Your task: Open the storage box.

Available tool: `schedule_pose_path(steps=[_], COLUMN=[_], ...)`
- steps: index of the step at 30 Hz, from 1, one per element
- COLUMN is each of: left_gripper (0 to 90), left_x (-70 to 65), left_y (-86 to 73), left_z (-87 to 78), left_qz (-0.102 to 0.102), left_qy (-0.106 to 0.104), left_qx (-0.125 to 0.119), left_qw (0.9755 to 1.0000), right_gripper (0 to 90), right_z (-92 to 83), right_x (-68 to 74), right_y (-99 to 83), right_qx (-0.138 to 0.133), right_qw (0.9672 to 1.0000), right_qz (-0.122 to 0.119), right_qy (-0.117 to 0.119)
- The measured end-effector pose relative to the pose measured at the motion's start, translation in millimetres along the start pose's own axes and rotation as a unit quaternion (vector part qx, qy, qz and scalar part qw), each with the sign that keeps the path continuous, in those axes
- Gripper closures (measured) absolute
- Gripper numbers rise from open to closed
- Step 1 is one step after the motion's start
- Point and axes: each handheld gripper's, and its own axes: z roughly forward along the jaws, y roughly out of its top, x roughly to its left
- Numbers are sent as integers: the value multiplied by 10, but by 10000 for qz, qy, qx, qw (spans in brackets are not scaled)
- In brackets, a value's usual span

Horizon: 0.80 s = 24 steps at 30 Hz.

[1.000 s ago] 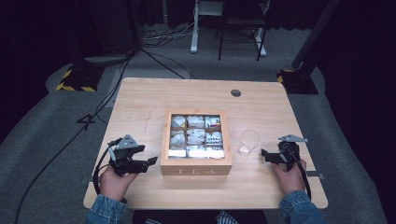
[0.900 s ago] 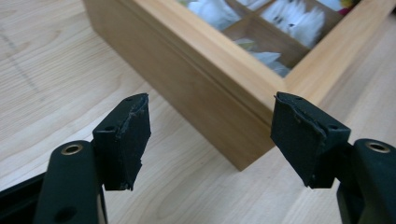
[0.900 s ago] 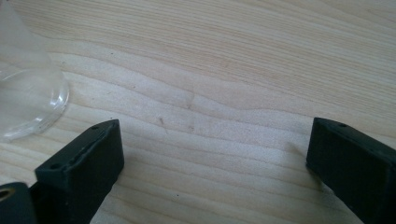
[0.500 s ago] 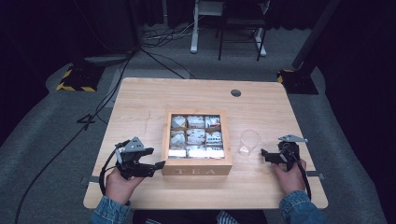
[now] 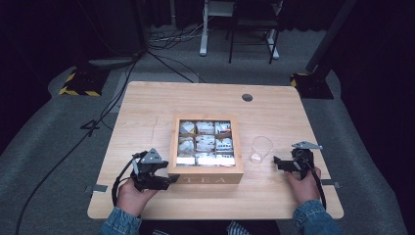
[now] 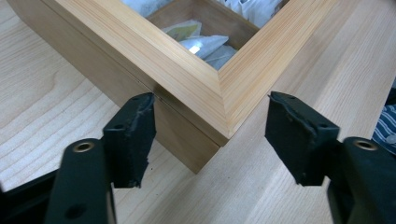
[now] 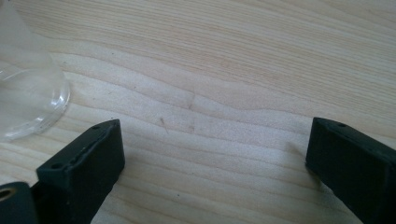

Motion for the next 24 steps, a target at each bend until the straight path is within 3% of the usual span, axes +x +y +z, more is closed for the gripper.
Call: schedule_pose_path(steps=[17, 24], left_gripper=[422, 456], left_x=[-19, -26], left_y=[12, 13], left_z=[-41, -67], left_qz=[-2, -23], left_qy=[13, -19], left_qx=[82, 8], left_qw=[10000, 10000], right_gripper=[44, 44], right_z=[0, 0], right_x=[0, 0], right_y=[0, 0], right_qx=[0, 1], right_qw=[10000, 10000], right_qz=[-1, 2], right_qy=[1, -1])
